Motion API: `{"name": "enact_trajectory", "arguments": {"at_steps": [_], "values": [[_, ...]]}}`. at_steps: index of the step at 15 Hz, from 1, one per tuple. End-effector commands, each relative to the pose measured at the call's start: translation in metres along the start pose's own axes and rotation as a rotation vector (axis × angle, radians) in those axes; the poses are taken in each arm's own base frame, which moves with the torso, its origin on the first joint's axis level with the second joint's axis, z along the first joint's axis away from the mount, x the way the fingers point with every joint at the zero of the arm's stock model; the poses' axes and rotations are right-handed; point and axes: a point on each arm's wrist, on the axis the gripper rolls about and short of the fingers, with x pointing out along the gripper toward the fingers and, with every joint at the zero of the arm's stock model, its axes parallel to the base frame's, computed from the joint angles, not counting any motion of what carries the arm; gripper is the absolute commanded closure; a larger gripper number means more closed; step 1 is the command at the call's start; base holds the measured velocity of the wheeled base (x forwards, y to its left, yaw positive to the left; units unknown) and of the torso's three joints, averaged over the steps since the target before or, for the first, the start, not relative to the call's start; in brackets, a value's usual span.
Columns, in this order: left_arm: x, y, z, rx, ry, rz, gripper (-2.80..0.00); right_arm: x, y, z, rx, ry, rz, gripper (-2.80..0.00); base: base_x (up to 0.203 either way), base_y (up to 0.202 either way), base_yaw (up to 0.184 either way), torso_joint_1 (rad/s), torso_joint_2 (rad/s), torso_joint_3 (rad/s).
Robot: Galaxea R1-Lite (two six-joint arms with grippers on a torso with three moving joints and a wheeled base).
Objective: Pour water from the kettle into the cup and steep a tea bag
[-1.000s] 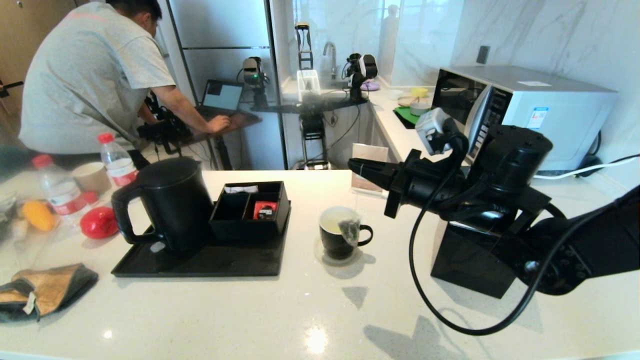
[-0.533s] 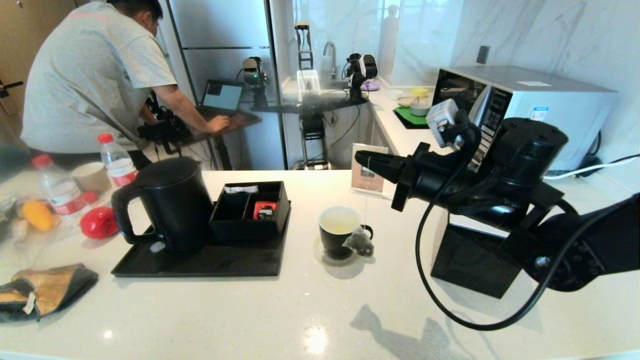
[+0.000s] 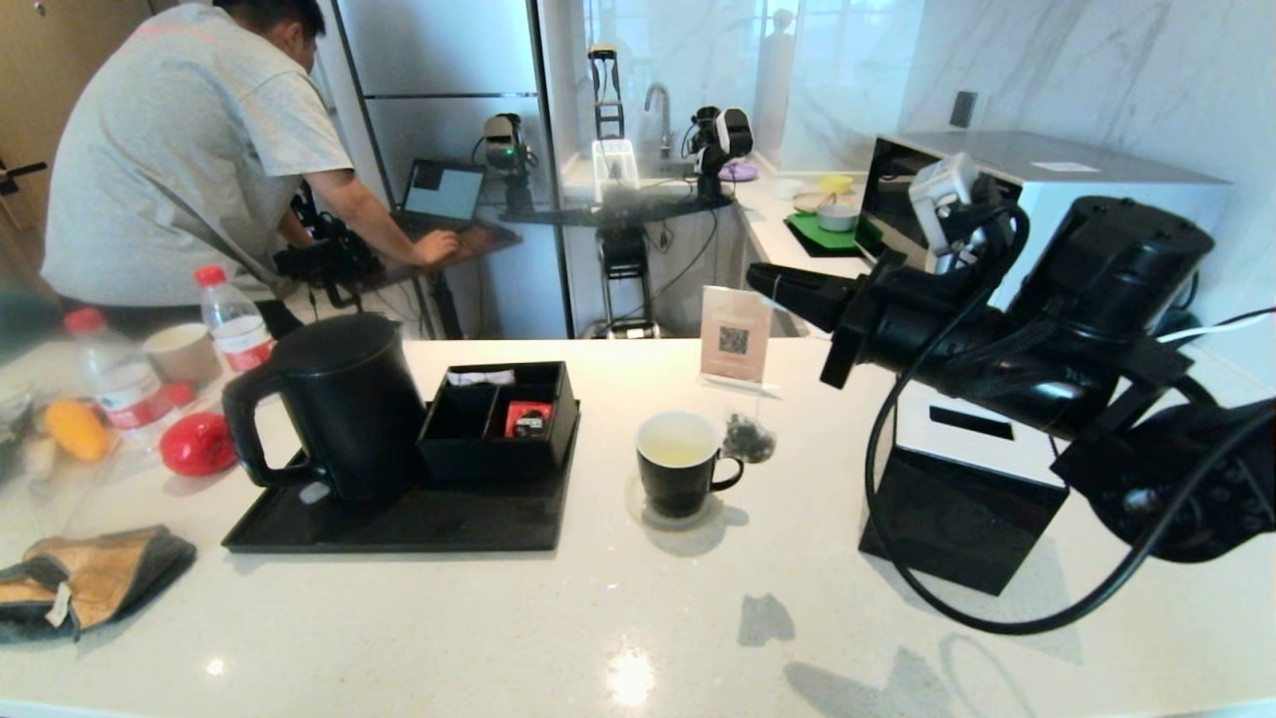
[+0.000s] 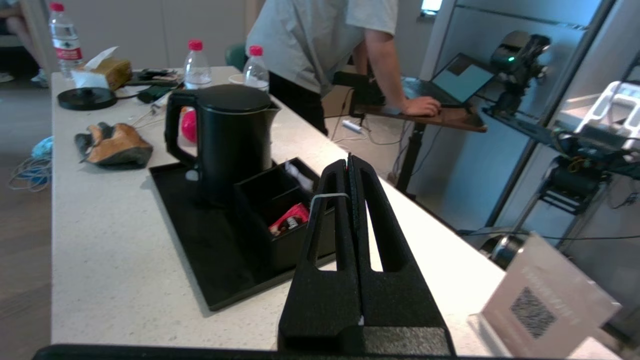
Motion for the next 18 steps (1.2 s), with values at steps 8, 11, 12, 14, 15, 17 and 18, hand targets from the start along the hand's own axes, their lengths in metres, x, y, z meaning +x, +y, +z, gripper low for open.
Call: {"name": "enact_trajectory", "arguments": {"at_steps": [8,11,12,14,15,17,18], "values": [[0.0,0.0,0.0,-0.001,0.0,0.0,0.0,-0.03,-0.016,0.038,-0.051,-0.045,-0.081,0.0,0.0,0.0,0.0,0.0,0.0,0.0],[0.0,0.0,0.0,-0.001,0.0,0.0,0.0,-0.036,-0.02,0.042,-0.058,-0.046,-0.102,0.0,0.0,0.0,0.0,0.0,0.0,0.0],[0.0,0.0,0.0,-0.001,0.0,0.0,0.0,-0.038,-0.021,0.045,-0.062,-0.05,-0.106,0.0,0.0,0.0,0.0,0.0,0.0,0.0],[0.0,0.0,0.0,-0.001,0.0,0.0,0.0,-0.041,-0.023,0.047,-0.064,-0.047,-0.117,0.0,0.0,0.0,0.0,0.0,0.0,0.0],[0.0,0.0,0.0,0.0,0.0,0.0,0.0,-0.042,-0.023,0.049,-0.067,-0.049,-0.12,0.0,0.0,0.0,0.0,0.0,0.0,0.0],[0.0,0.0,0.0,-0.001,0.0,0.0,0.0,-0.046,-0.025,0.052,-0.072,-0.051,-0.132,0.0,0.0,0.0,0.0,0.0,0.0,0.0],[0.0,0.0,0.0,0.0,0.0,0.0,0.0,-0.047,-0.025,0.054,-0.075,-0.055,-0.133,0.0,0.0,0.0,0.0,0.0,0.0,0.0]]}}
